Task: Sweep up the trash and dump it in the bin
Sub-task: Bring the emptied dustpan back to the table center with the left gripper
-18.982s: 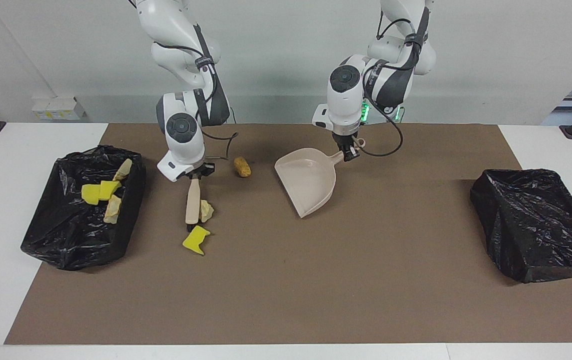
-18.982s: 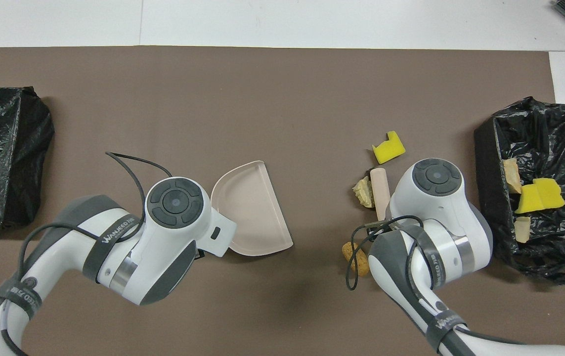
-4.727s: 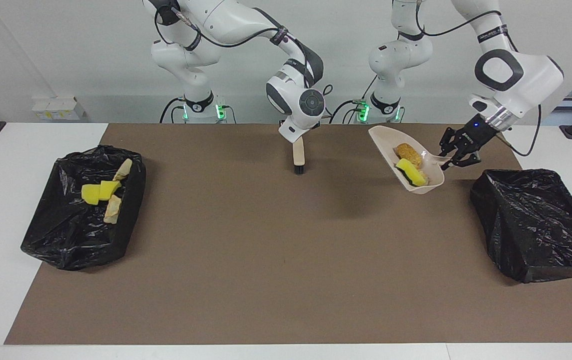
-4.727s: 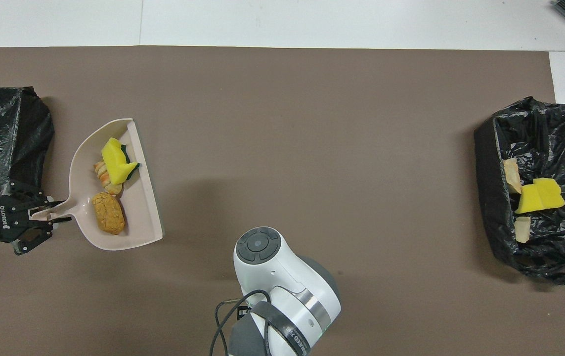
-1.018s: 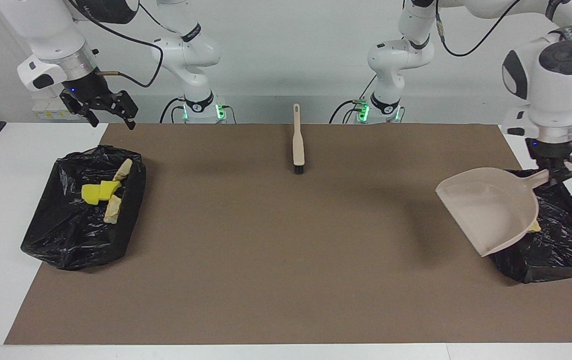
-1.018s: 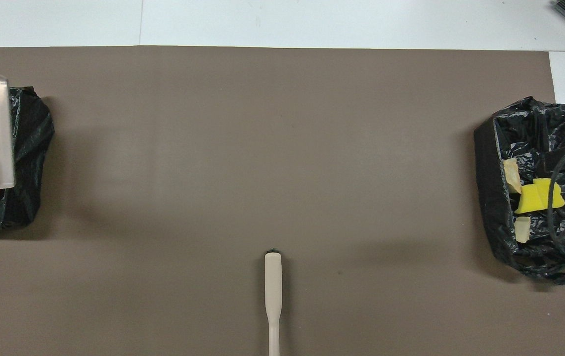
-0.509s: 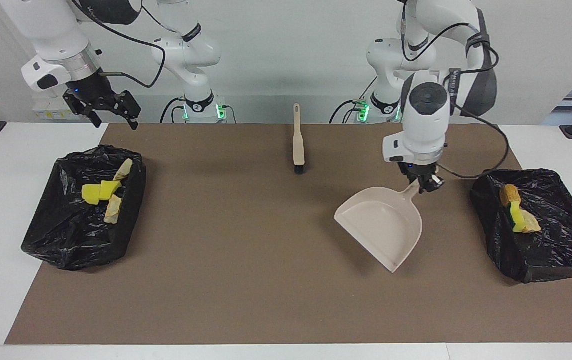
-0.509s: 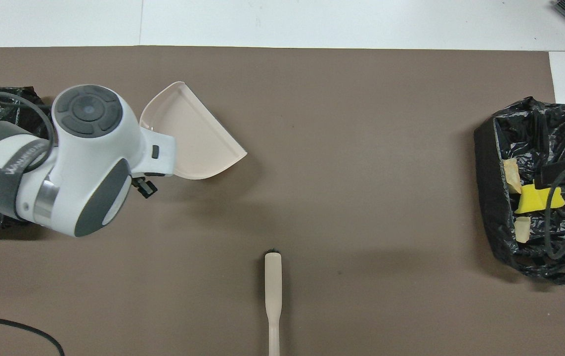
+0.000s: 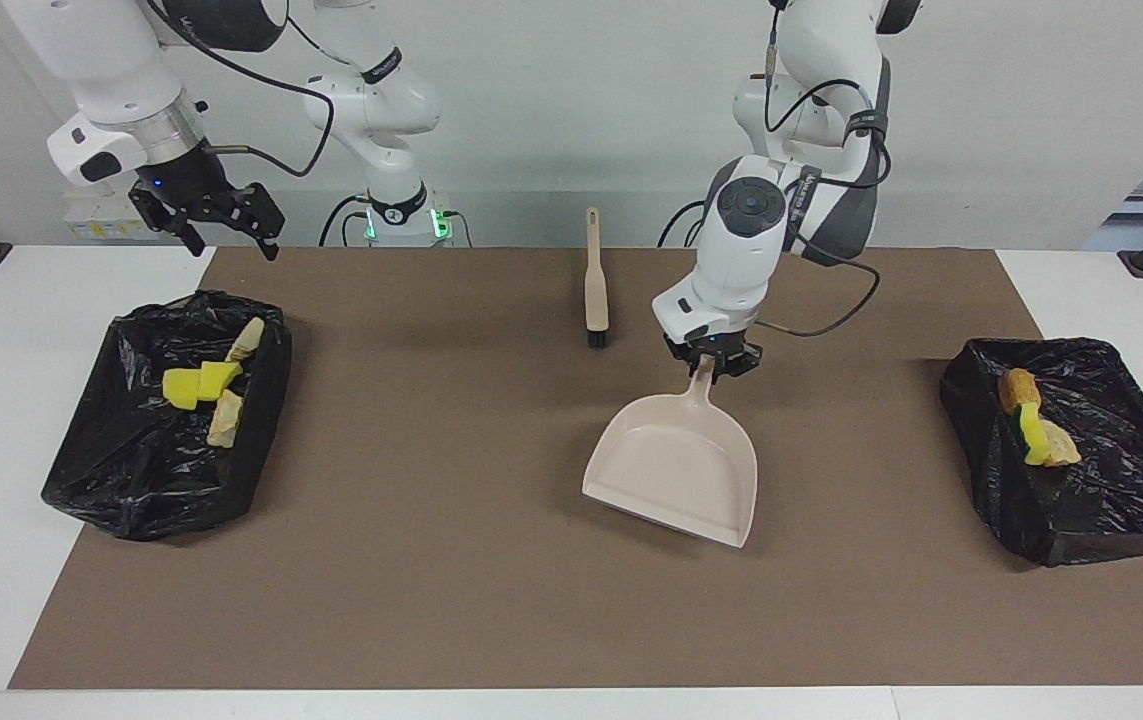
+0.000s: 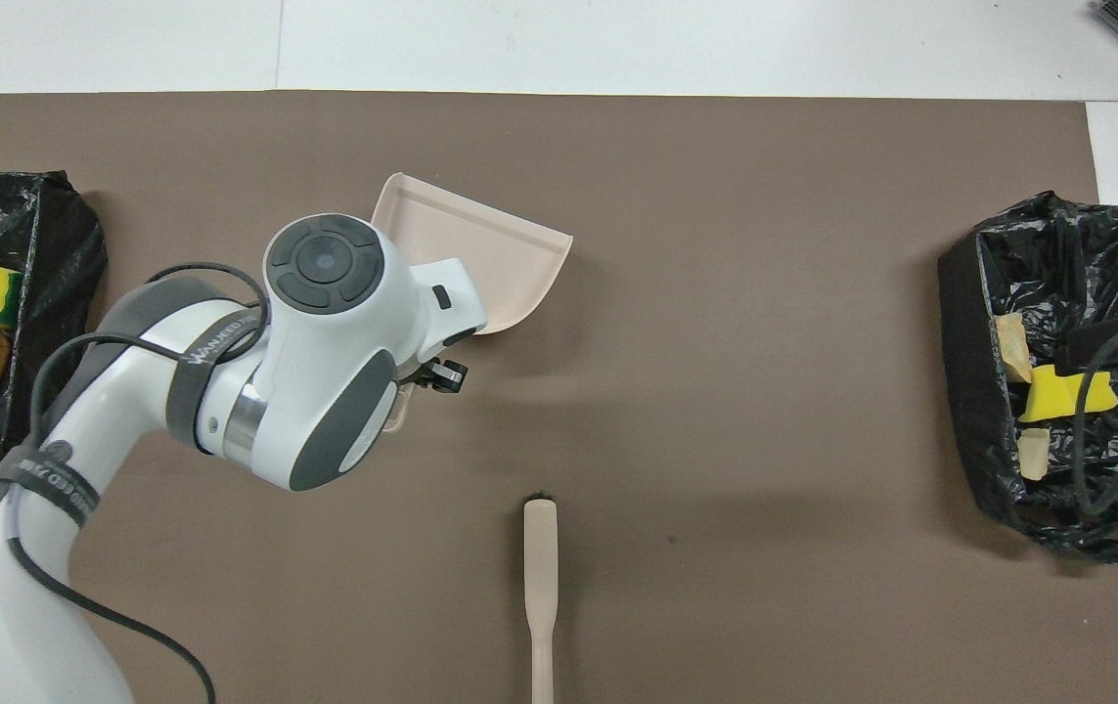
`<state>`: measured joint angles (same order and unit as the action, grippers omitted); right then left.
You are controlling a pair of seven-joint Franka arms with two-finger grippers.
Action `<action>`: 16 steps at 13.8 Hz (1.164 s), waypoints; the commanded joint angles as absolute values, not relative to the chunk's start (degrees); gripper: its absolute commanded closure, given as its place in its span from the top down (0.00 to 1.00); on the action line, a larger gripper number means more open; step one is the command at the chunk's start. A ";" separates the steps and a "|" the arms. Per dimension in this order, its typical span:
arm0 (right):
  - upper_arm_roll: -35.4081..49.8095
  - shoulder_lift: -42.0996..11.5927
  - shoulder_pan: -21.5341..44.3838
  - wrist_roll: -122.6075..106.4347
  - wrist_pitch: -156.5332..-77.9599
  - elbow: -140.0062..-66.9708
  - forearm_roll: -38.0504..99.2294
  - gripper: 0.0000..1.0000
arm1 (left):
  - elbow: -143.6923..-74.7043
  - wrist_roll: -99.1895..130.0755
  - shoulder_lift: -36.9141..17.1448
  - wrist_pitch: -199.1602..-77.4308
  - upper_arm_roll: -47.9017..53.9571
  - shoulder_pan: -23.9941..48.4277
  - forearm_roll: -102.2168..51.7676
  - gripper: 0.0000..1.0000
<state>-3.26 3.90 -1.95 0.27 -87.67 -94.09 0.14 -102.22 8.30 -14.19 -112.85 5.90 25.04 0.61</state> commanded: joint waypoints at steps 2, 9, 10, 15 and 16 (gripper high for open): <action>-2.20 4.57 -3.08 -1.05 -88.77 -94.66 -1.05 1.00 | -93.62 19.49 -20.82 -112.76 4.66 29.69 -2.90 0.00; -2.02 -0.44 -2.20 -1.14 -86.73 -87.28 -2.45 1.00 | -93.16 27.51 -24.70 -115.58 4.66 33.40 -2.90 0.04; -1.67 -1.14 -2.02 -1.49 -87.36 -87.19 -4.03 1.00 | -93.16 27.60 -24.70 -115.40 4.66 33.31 -2.90 0.26; -1.93 -0.70 1.22 -0.97 -87.45 -87.28 -3.43 1.00 | -96.14 26.99 -18.82 -109.62 4.31 28.41 -2.72 1.00; -2.11 -0.70 1.40 -0.97 -87.45 -87.28 -3.34 1.00 | -98.33 26.72 -16.63 -108.21 4.31 26.39 -2.72 1.00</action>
